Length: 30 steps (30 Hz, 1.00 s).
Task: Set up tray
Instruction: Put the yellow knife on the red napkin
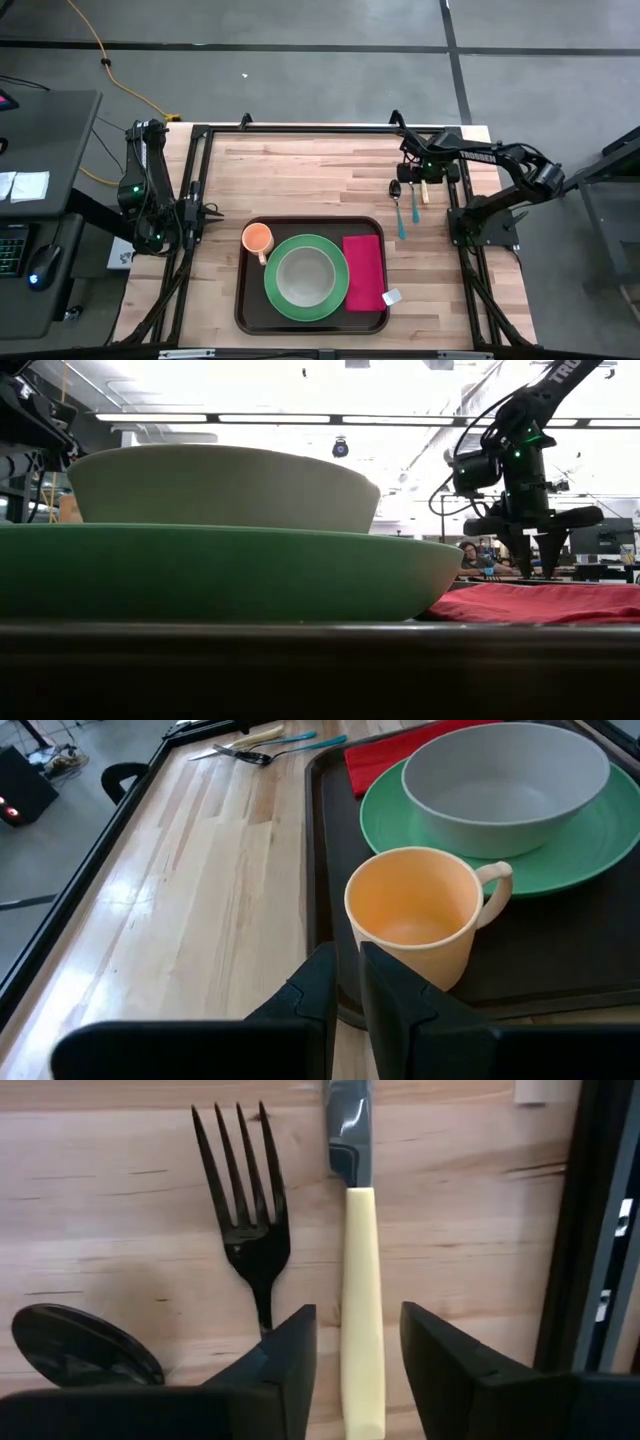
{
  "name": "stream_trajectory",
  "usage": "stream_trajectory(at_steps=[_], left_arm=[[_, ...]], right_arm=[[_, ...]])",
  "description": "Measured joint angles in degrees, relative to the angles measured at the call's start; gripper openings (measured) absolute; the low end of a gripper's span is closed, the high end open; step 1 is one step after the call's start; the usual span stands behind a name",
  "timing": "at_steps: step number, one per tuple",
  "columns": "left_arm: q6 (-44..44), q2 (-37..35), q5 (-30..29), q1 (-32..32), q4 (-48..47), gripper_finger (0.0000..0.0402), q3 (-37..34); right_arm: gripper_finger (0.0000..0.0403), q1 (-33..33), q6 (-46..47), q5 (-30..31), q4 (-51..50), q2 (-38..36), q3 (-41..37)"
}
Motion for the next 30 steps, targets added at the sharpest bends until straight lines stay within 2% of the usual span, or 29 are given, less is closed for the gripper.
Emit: stream_trajectory(at_steps=[11, 30], left_arm=[[0.0, 0.0, 0.0, 0.0, 0.0, 0.0079, 0.0], [-1.2, 0.0, 0.5, 0.0, -0.3, 0.0079, 0.0]], right_arm=[[0.0183, -0.9, -2.0, -0.1, 1.0, 0.0, 0.0], [0.0185, -0.9, -3.2, 2.4, 2.5, 0.0, 0.0]])
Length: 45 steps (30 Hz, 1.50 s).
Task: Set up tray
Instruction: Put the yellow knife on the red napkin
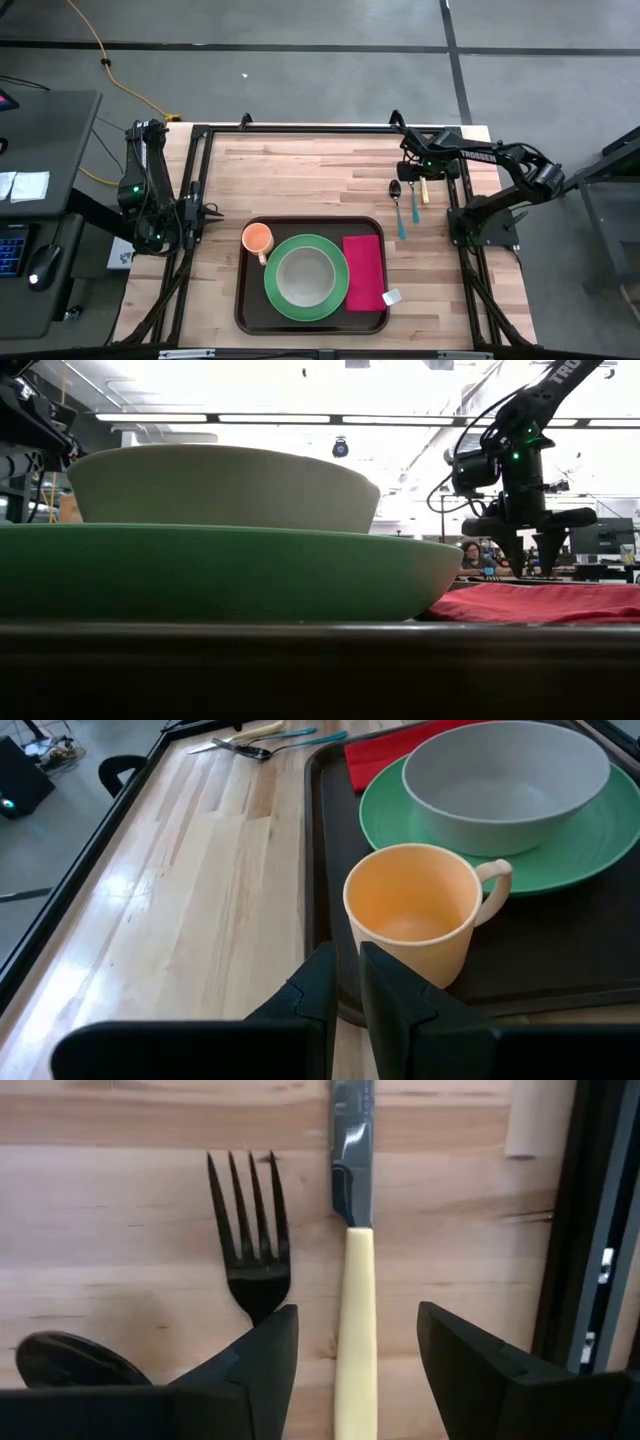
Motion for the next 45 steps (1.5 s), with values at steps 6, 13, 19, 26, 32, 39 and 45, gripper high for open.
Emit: stream_trajectory(at_steps=[6, 13, 19, 26, 32, 39, 45], left_arm=[[0.0, 0.0, 0.0, 0.0, -0.2, 0.0079, 0.0], [0.0, 0.0, 0.1, 0.0, -0.1, 0.0079, 0.0], [0.0, 0.0, 0.1, 0.0, -0.2, 0.0079, 0.0], [-0.2, 0.0, 0.1, 0.0, -0.7, 0.0079, 0.0], [-0.3, 0.0, 0.1, 0.0, -0.7, 0.0079, 0.0], [-1.5, 0.0, 0.1, 0.0, -0.9, 0.0079, 0.0], [-1.5, 0.0, 0.1, 0.0, -0.9, 0.0079, 0.0]], right_arm=[[0.0184, -1.2, -0.1, 0.7, 2.8, 0.0, 0.0], [0.0184, -4.6, -1.3, 0.7, 2.8, 0.0, 0.0], [0.0184, -5.3, -2.8, 0.3, 2.9, 0.0, 0.0], [0.0184, -5.2, -2.8, 0.3, 3.1, 0.8, 0.0], [0.0184, -5.2, -2.8, 0.3, 3.5, 2.6, 0.0], [0.0184, -5.2, -2.8, 0.9, 3.5, 3.9, 0.0], [0.0184, -5.2, -2.8, 1.6, 3.3, 5.6, 0.0]])
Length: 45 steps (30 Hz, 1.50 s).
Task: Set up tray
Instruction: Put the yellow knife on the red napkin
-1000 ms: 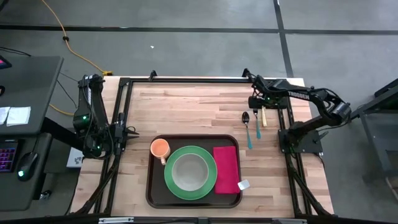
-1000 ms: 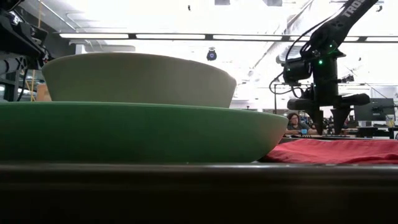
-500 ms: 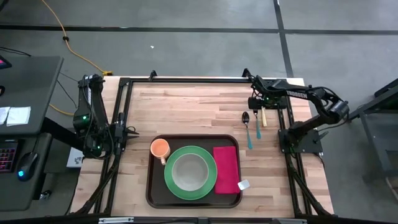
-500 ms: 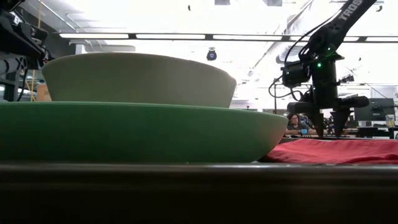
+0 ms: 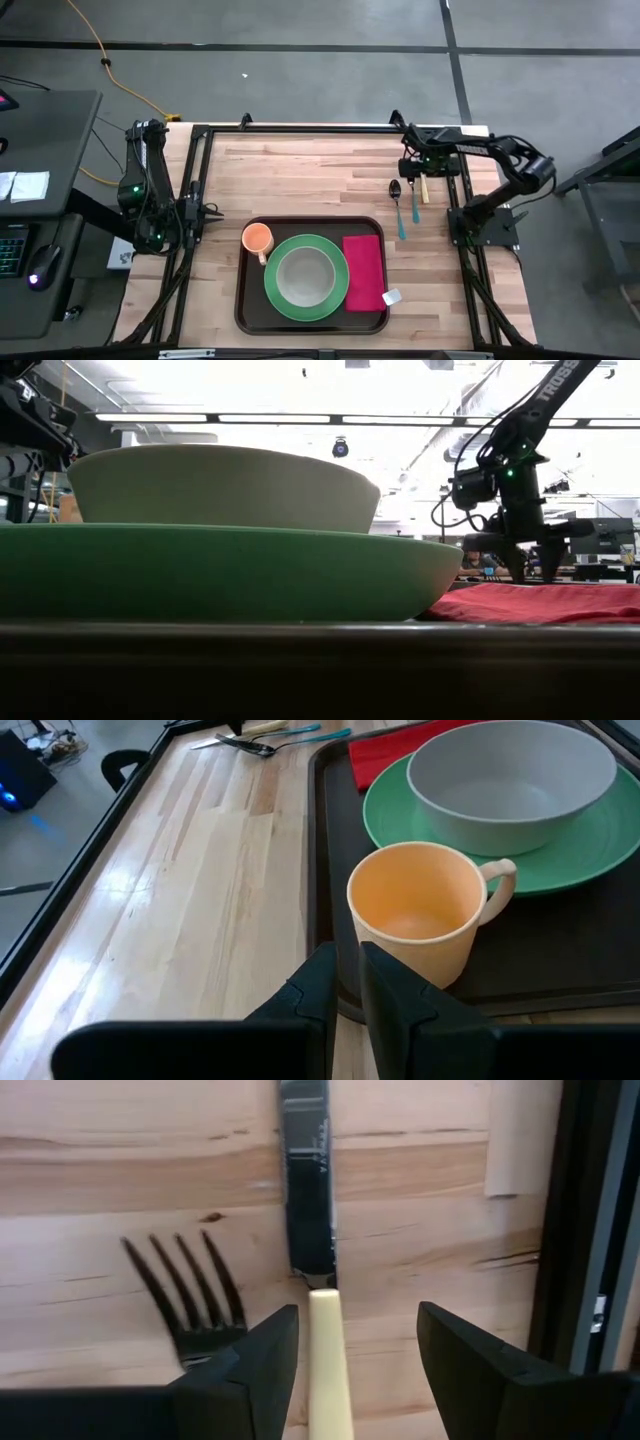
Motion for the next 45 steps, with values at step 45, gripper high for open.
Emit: stream_trajectory(at_steps=[45], left_arm=[[-0.1, 0.0, 1.9, 0.0, 0.0, 0.0079, 0.0]], right_arm=[[0.0062, 0.0, 0.1, -0.2, 1.6, 2.8, 0.0]])
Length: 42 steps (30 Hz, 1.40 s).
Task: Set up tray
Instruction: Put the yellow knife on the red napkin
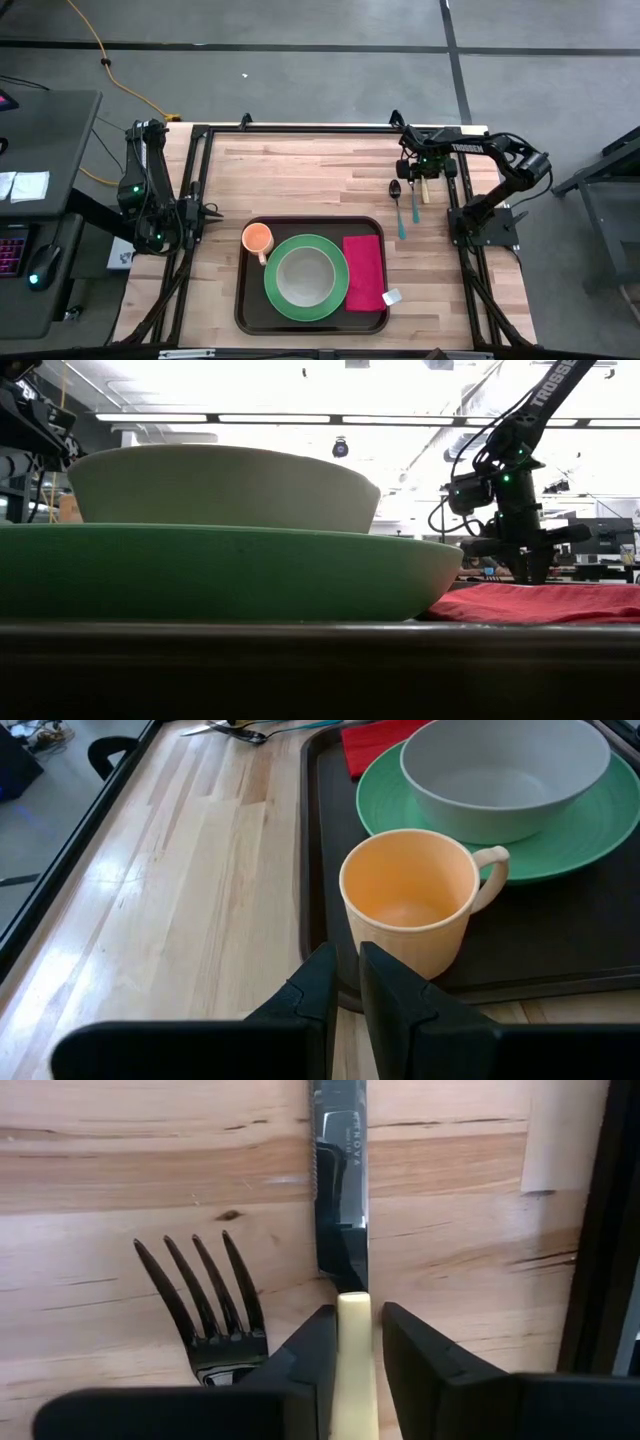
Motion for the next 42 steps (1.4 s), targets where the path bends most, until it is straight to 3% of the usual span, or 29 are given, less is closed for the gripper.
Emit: stream_trajectory(at_steps=[13, 28, 42], left_arm=[[0.0, 0.0, 0.0, 0.0, 0.0, 0.0079, 0.0], [-0.1, 0.0, 0.0, 0.0, 0.0, 0.0079, 0.0], [-0.1, 0.0, 0.0, 0.0, 0.0, 0.0079, 0.0]], right_arm=[[0.0023, 0.0, -0.1, 0.8, -0.1, 0.0, -0.1], [0.0026, 0.0, -0.1, 0.6, -0.5, -0.2, -0.1], [0.0027, -0.1, 1.6, -0.9, -6.2, -8.0, -0.2]])
